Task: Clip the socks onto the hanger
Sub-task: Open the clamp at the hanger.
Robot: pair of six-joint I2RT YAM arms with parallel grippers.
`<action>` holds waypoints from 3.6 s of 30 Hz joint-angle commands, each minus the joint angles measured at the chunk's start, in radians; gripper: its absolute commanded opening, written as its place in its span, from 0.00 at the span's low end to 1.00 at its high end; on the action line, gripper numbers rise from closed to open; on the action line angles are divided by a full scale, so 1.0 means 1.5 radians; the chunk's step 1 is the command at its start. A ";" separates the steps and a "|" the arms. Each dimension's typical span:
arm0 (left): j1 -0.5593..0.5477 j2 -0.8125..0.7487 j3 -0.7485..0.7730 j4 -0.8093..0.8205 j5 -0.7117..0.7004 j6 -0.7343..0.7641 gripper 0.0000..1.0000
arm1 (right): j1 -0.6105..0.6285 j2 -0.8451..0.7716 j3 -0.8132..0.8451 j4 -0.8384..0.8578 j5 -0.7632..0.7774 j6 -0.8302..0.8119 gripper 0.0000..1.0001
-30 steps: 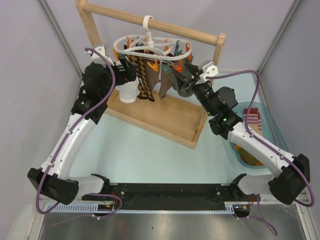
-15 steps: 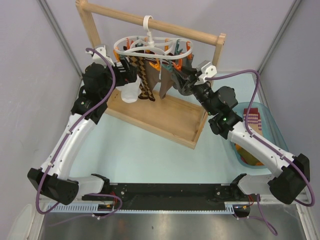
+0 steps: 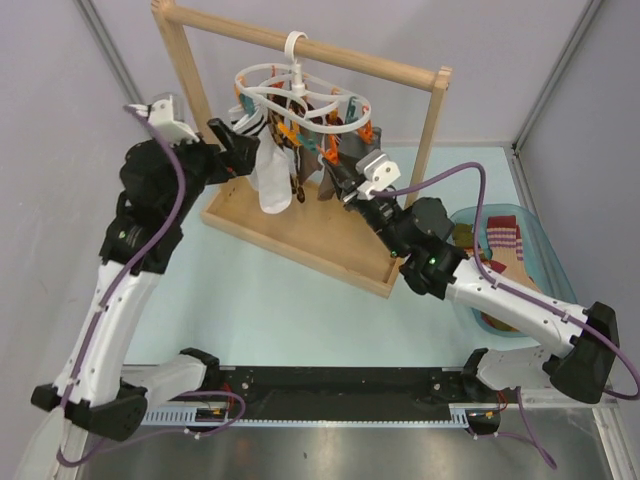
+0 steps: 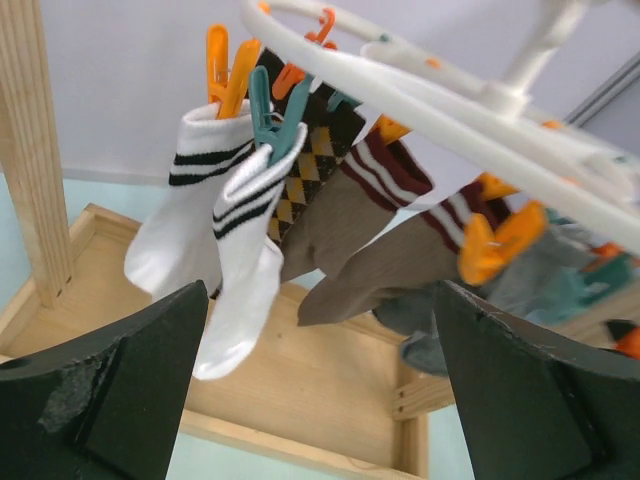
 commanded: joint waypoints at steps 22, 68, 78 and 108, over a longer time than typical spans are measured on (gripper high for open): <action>-0.191 0.021 0.093 0.004 0.049 -0.152 0.65 | 0.116 0.106 0.051 0.181 0.175 -0.207 0.06; -0.183 0.091 0.097 0.086 0.000 -0.034 0.27 | -0.060 0.042 0.056 -0.003 -0.168 0.121 0.63; -0.179 0.086 0.099 0.083 0.017 -0.036 0.27 | -0.081 0.075 0.093 -0.006 -0.218 0.120 0.68; -0.163 0.011 0.073 0.089 0.049 -0.036 0.67 | -0.089 0.084 0.126 -0.019 -0.279 0.152 0.04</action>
